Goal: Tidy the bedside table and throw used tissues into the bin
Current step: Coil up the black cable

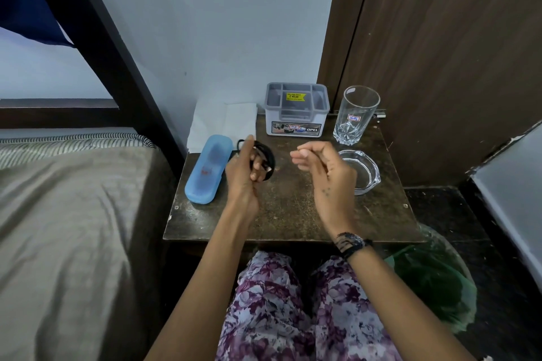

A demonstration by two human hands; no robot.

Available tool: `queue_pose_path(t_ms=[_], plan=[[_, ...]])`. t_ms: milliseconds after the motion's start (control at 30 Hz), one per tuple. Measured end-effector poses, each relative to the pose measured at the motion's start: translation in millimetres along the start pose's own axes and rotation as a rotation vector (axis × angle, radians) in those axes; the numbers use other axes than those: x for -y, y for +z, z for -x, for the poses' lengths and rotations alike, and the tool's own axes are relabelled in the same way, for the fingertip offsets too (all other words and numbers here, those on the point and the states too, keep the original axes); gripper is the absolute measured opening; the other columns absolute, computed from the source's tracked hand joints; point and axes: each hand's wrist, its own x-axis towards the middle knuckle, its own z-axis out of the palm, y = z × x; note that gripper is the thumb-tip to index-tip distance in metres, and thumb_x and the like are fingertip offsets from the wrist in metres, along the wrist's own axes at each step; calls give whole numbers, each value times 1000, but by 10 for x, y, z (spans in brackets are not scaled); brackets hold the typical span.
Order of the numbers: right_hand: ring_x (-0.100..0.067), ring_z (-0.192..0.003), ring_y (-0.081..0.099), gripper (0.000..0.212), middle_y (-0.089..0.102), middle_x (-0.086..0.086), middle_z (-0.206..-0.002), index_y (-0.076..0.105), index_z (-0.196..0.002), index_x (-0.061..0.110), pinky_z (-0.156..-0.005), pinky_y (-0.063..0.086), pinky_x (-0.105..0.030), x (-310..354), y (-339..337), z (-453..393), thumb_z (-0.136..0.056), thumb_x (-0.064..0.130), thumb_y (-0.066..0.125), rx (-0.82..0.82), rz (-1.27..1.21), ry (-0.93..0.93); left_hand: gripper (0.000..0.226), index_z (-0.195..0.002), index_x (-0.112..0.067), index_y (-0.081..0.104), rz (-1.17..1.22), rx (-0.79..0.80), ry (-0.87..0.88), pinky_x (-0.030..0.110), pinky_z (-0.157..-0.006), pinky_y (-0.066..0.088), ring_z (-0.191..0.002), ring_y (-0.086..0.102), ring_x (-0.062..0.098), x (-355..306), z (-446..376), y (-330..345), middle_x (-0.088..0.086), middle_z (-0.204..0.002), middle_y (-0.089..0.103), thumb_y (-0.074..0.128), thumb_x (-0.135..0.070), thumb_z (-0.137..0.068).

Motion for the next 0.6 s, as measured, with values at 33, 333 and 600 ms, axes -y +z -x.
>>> queue_pose_path(t_ms=[33,333,600], plan=[[-5,-82,68,12,69,9,-86,65,-97,14,-75,57,-24,-6,-14,-12,-92,16,54,4,-11,16,43,-54,-16,38,4,-34,7,13,-32,22,-26,24,4,7,-27,-48,-8,-31,38,54,-28,-92],[-10,-90,59,31,57,3,-107,64,-115,19,-81,53,-25,-65,80,25,-84,21,66,406,386,-175,46,-52,-15,36,-59,52,15,15,-31,21,-25,23,3,16,-21,-49,-6,-30,34,53,-26,-93],[-13,-75,59,24,57,-1,-95,65,-110,10,-65,56,-28,-66,39,3,-90,21,58,385,563,-366,51,-46,-14,34,-163,129,15,13,-33,23,-24,21,4,-5,24,-23,-7,-29,32,53,-24,-93]])
